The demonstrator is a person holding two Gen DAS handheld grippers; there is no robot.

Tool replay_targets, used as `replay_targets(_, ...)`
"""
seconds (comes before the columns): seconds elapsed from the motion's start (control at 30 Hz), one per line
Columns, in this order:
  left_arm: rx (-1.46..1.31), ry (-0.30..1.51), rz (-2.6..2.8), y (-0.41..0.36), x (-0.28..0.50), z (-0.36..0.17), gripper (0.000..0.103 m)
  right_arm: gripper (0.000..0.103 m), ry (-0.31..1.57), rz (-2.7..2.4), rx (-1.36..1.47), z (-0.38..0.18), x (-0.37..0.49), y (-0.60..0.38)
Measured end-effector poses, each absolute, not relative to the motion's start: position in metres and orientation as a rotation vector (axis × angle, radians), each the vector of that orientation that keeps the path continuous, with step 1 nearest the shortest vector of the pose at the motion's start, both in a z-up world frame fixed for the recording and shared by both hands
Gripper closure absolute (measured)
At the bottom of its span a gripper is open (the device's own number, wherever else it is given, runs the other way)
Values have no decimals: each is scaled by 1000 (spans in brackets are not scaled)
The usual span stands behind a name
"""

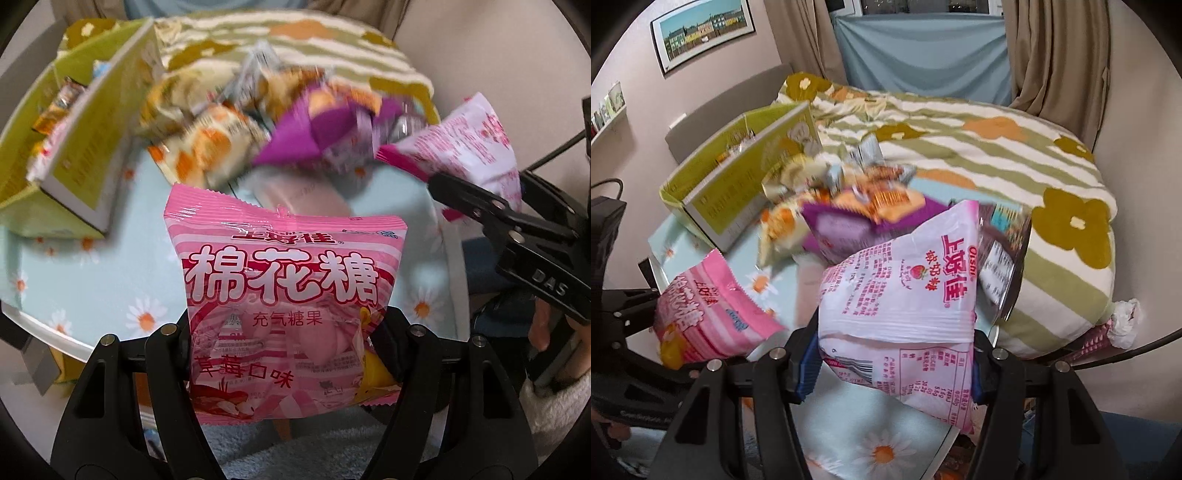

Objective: Organize snacks
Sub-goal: 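Carry both pink bags over the box and open both grippers to drop them inside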

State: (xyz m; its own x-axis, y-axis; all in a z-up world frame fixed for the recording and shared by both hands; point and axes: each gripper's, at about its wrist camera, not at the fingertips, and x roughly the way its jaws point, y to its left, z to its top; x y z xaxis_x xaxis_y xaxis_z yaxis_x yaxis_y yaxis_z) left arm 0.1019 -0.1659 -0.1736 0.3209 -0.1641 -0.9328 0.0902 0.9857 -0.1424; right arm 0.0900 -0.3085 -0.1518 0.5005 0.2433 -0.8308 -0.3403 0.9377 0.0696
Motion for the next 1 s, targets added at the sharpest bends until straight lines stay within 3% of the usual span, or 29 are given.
replay_targets(0.43, -148, 994, -95, -41, 130, -97, 32, 46, 821, 359, -109, -57, 99, -227)
replay_targets(0.7, -151, 951, -18, 71, 177, -75, 32, 46, 796, 400, -55, -47, 132, -134)
replay_targets(1.0, -118, 983, -40, 170, 245, -85, 32, 46, 838, 377, 23, -66, 187, -41)
